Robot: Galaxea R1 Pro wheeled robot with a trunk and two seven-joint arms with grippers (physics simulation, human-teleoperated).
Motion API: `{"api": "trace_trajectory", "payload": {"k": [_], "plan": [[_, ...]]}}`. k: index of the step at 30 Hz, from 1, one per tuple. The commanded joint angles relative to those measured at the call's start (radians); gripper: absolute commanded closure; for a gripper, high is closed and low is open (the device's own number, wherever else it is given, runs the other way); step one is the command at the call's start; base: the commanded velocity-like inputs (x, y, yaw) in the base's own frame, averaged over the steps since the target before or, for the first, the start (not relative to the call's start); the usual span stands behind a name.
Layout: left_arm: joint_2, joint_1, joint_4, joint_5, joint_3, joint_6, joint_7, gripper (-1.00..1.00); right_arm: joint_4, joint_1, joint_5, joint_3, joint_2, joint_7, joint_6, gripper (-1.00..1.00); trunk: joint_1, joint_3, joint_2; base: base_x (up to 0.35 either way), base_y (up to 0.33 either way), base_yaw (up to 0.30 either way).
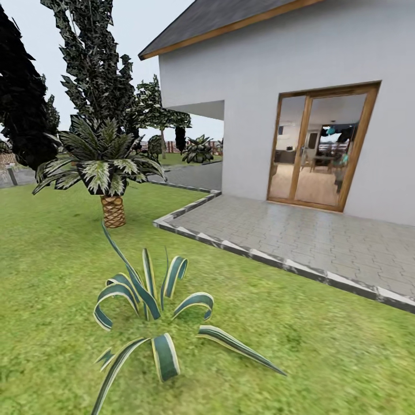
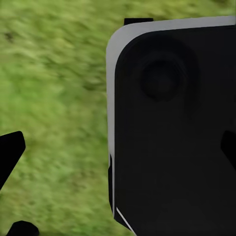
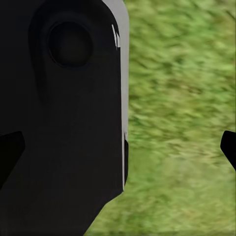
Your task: Take the three Easter eggs out of the wicker basket on the lawn in the garden, then place them on the lawn next to a single tree (choose any tree) so that all three eggs are next to the same tree and none are left in the basket.
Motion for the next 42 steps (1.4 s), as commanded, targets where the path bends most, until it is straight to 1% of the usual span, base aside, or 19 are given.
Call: {"api": "trace_trajectory", "payload": {"k": [1,15,24,28,34,42], "plan": [[0.0,0.001,-0.002,0.0,0.0,0.0,-0.001,-1.0,0.002,-0.001,0.0,-0.001,0.0,0.001,0.001,-1.0,0.0,-0.001,0.0,0.0,0.008,0.0],[0.001,0.001,-0.002,0.0,0.0,-0.001,0.0,-1.0,0.002,-0.001,-0.001,-0.001,0.0,0.001,-0.001,-1.0,0.0,-0.001,0.0,0.0,0.011,0.0],[0.004,0.001,-0.002,0.0,0.0,0.0,-0.002,-1.0,0.002,-0.001,0.0,-0.001,0.0,0.001,-0.001,-1.0,0.0,-0.001,0.0,0.014,0.279,0.0],[0.003,0.001,-0.003,0.0,0.0,0.0,-0.001,-1.0,0.002,-0.001,0.0,-0.001,0.0,0.002,-0.001,-1.0,0.0,-0.001,0.0,0.197,0.221,0.0],[0.003,0.001,-0.002,0.0,0.0,0.0,-0.001,-1.0,0.002,-0.001,0.0,-0.001,0.0,0.004,0.0,-1.0,0.0,0.0,0.0,0.23,0.097,-0.015],[0.003,0.001,-0.002,0.0,0.0,0.0,0.0,-1.0,0.002,-0.001,0.0,-0.001,0.0,0.006,0.001,-1.0,0.0,0.003,0.0,0.179,0.075,-0.188]]}}
